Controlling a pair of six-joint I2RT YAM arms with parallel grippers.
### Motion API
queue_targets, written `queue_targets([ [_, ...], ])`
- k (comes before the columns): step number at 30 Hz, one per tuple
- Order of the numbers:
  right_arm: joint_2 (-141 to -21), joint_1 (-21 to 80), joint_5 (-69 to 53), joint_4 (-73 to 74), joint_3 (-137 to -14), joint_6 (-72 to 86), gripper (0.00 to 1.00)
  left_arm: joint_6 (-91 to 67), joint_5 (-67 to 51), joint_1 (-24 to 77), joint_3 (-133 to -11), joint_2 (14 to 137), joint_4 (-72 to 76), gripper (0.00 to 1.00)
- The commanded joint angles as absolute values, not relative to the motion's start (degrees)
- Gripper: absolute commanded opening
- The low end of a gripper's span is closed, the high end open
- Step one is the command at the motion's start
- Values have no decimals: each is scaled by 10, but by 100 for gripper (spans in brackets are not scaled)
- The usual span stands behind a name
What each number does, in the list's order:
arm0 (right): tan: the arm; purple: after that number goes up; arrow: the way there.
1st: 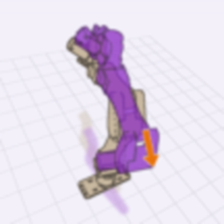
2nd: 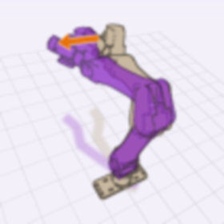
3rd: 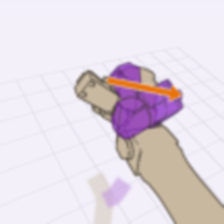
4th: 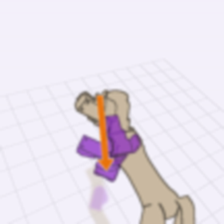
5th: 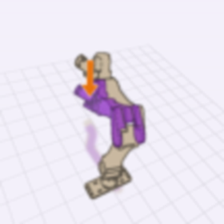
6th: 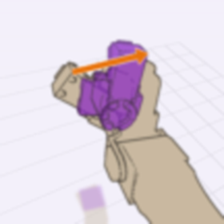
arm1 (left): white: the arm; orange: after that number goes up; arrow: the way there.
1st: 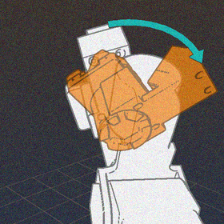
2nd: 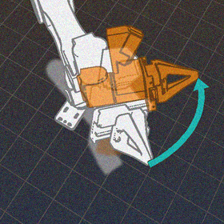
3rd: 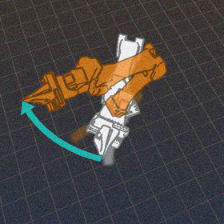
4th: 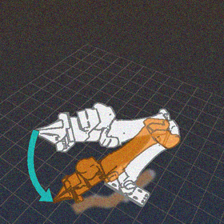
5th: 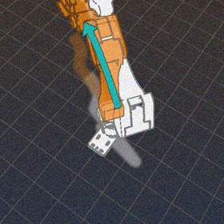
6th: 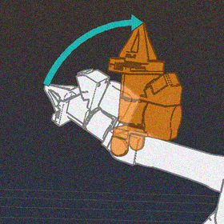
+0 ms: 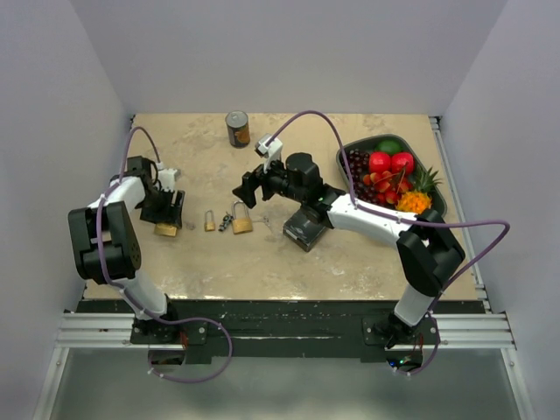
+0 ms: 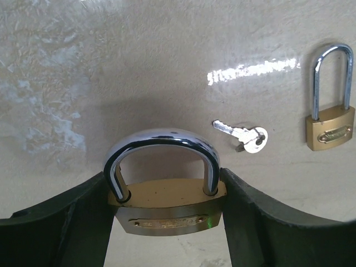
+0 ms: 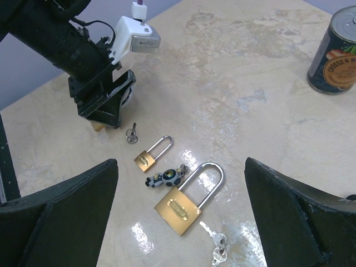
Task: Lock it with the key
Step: Place the lock at the center of the board.
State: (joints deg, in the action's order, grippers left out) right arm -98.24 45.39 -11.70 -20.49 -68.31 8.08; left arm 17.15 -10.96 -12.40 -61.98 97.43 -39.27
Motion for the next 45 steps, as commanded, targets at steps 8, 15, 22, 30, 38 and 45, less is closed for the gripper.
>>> queue_targets([
  [8, -959, 446, -121, -205, -693, 76, 99, 195, -102, -154, -606, 997, -304, 17],
  [15, -959, 446, -122, -206, -690, 78, 99, 207, -120, -164, -601, 1004, -296, 34],
  [22, -962, 447, -121, -205, -693, 77, 99, 204, -135, -164, -591, 997, -301, 52],
  [30, -962, 446, -122, -206, -693, 76, 99, 194, -125, -165, -581, 987, -303, 63],
  [38, -959, 445, -121, -206, -693, 78, 99, 188, -127, -165, -587, 978, -308, 78],
  [45, -955, 443, -120, -207, -693, 78, 99, 184, -127, -165, -599, 970, -315, 83],
])
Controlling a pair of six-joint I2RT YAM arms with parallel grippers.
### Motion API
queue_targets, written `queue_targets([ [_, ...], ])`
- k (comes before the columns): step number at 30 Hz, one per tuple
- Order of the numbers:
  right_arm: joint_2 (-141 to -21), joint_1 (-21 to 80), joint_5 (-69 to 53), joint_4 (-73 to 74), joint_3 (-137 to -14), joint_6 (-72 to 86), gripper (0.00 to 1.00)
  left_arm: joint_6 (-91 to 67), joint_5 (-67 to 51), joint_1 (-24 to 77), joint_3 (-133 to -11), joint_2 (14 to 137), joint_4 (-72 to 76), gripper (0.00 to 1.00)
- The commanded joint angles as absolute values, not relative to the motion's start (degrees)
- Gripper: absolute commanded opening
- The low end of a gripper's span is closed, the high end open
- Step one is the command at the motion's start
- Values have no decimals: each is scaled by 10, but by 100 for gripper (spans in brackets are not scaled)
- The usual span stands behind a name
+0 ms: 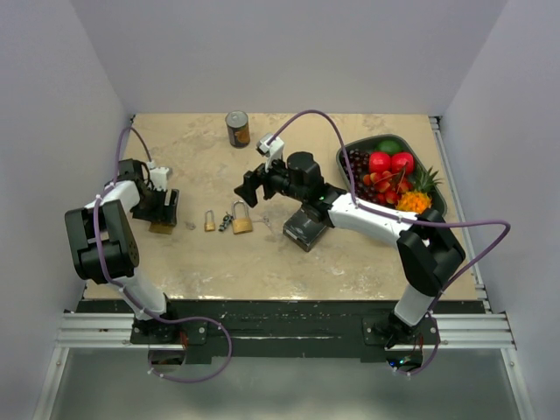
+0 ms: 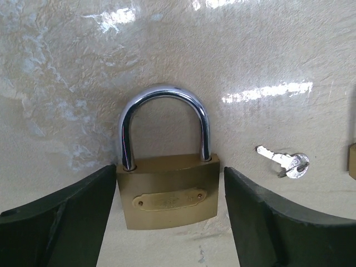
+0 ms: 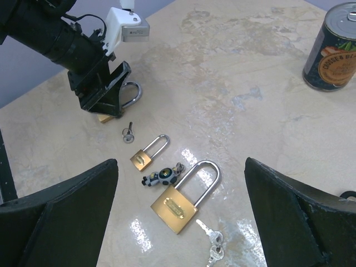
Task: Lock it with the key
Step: Place the lock at the center of the board, then reset both arms
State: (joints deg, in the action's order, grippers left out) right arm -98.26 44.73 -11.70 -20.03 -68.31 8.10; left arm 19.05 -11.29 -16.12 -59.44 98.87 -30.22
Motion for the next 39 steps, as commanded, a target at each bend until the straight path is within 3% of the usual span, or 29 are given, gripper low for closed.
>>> queue_targets([
  [1, -954, 442, -120, -207, -693, 78, 99, 183, -127, -165, -601, 968, -316, 83],
  [6, -948, 433, -116, -204, -694, 78, 99, 196, -129, -166, -656, 933, -325, 89],
  [7, -947, 429, -115, -204, -693, 79, 99, 201, -129, -166, -682, 923, -326, 99],
  [19, -868, 325, -103, -161, -690, 63, 99, 195, -191, -149, -866, 917, -348, 99],
  [24, -815, 273, -85, -118, -672, 43, 99, 192, -117, -49, -853, 899, -289, 99],
  [30, -732, 193, -66, -64, -608, 35, 99, 146, -121, 50, -858, 909, -258, 99],
  [35, -655, 160, -77, -55, -530, 44, 99, 150, -48, 163, -773, 896, -203, 99],
  [39, -614, 158, -98, -46, -480, 46, 99, 126, -66, 199, -740, 894, -191, 99],
])
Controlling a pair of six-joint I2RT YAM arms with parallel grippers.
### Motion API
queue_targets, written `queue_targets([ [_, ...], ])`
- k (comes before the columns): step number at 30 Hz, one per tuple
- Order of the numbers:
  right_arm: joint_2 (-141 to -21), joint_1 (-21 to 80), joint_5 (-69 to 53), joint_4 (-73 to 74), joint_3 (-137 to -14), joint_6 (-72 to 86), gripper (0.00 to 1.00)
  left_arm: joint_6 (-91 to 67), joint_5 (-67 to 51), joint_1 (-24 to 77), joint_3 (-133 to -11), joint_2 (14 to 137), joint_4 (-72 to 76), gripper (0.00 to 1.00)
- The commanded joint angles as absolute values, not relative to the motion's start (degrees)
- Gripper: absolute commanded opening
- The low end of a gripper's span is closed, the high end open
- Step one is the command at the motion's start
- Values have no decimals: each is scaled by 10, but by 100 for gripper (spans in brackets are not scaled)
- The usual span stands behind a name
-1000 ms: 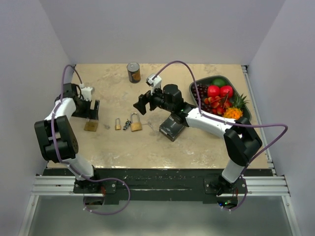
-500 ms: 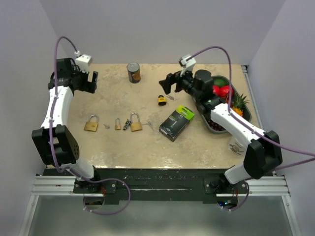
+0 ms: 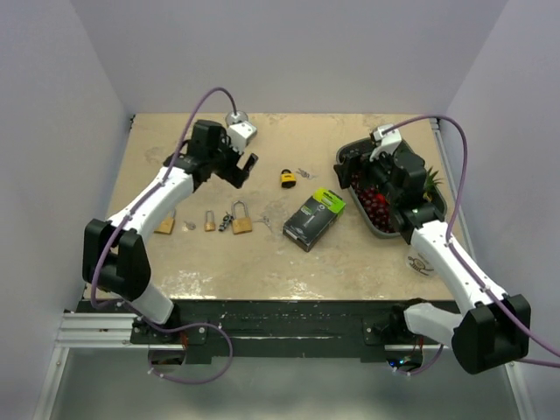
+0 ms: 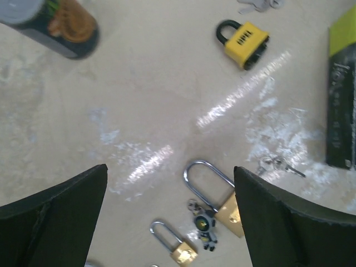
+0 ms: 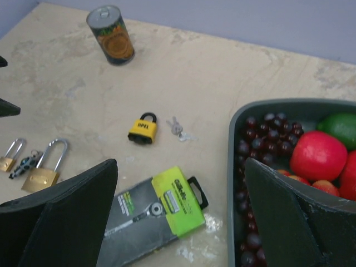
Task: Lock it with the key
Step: Reset both arms
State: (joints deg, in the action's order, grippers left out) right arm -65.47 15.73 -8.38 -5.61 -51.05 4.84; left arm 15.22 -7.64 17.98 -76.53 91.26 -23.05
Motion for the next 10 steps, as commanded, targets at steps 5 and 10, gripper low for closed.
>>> queue_targets([
  [5, -589, 157, -96, -40, -462, 41, 99, 115, -63, 204, -735, 895, -177, 99],
  [10, -594, 157, -91, -22, -476, 32, 99, 120, -60, 204, -742, 905, -155, 99],
])
